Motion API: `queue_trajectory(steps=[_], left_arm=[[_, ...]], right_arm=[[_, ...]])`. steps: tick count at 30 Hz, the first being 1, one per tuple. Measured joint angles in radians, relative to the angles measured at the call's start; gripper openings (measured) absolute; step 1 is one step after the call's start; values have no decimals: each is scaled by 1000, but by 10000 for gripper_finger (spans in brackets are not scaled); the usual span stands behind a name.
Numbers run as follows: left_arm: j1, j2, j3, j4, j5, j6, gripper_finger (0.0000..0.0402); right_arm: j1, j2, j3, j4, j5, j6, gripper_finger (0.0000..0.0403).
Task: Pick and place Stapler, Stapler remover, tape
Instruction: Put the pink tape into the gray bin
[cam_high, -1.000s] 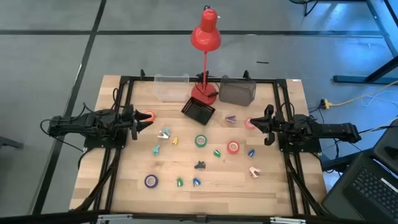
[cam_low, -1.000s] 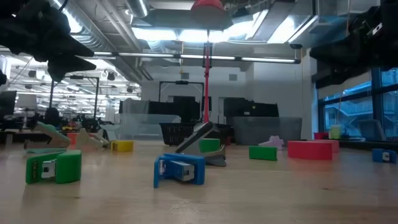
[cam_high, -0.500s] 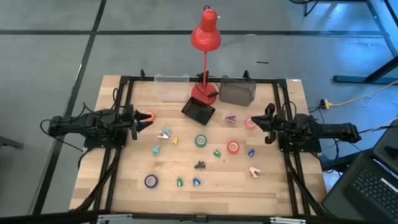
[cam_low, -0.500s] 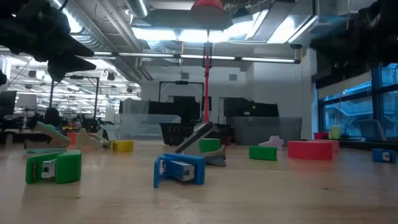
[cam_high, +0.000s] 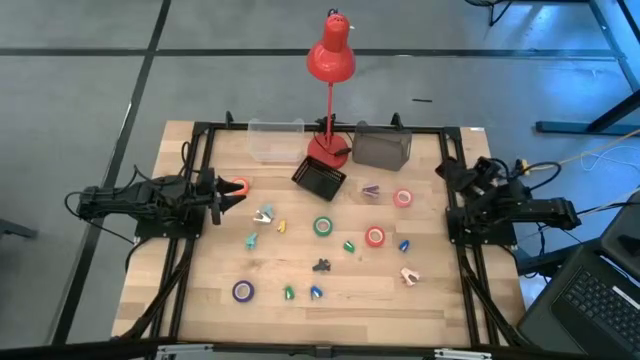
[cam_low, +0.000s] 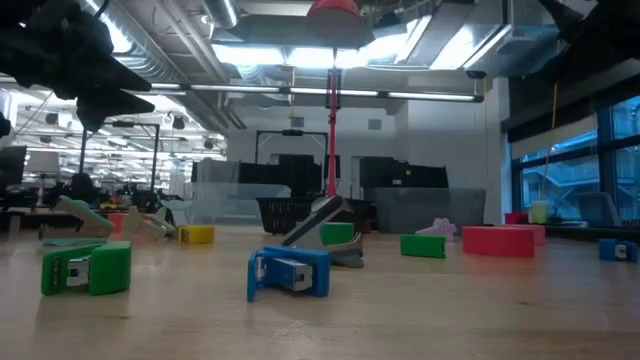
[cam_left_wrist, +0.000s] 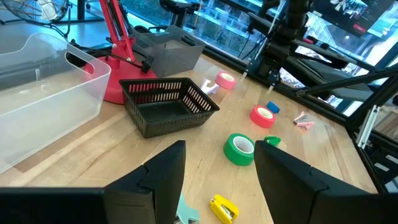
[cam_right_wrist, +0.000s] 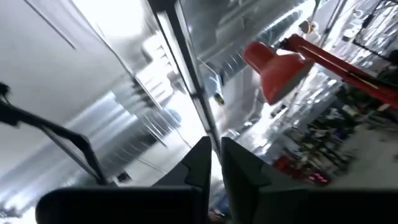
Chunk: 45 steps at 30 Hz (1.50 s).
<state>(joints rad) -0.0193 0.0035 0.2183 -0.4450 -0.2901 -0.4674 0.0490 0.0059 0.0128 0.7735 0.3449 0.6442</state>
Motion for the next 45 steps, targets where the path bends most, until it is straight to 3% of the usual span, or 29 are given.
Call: queue_trajectory(steps=[7, 12, 14, 17, 22, 27, 38, 45], left_arm=[[0, 0, 0, 1, -31, 33, 189], [0, 0, 0, 77, -116, 10, 189], [0, 0, 0, 119, -168, -2, 189], [0, 0, 0, 188, -247, -12, 189], [0, 0, 0, 253, -365, -35, 189], [0, 0, 0, 270, -383, -91, 189], [0, -1, 0, 270, -381, -114, 189], [0, -1, 0, 269, -377, -114, 189]], right_arm=[[0, 0, 2, 2, -30, 59, 39], [0, 82, 163, -101, -274, -84, 39], [0, 159, 289, -290, -297, -134, 39], [0, 306, 511, -789, -282, -146, 39], [0, 584, 818, -1579, -94, 55, 39], [-3, 809, 958, -1967, -16, 207, 52], [-139, 1031, 918, -2061, -63, 368, 214], [-208, 1065, 795, -1891, -75, 369, 240]])
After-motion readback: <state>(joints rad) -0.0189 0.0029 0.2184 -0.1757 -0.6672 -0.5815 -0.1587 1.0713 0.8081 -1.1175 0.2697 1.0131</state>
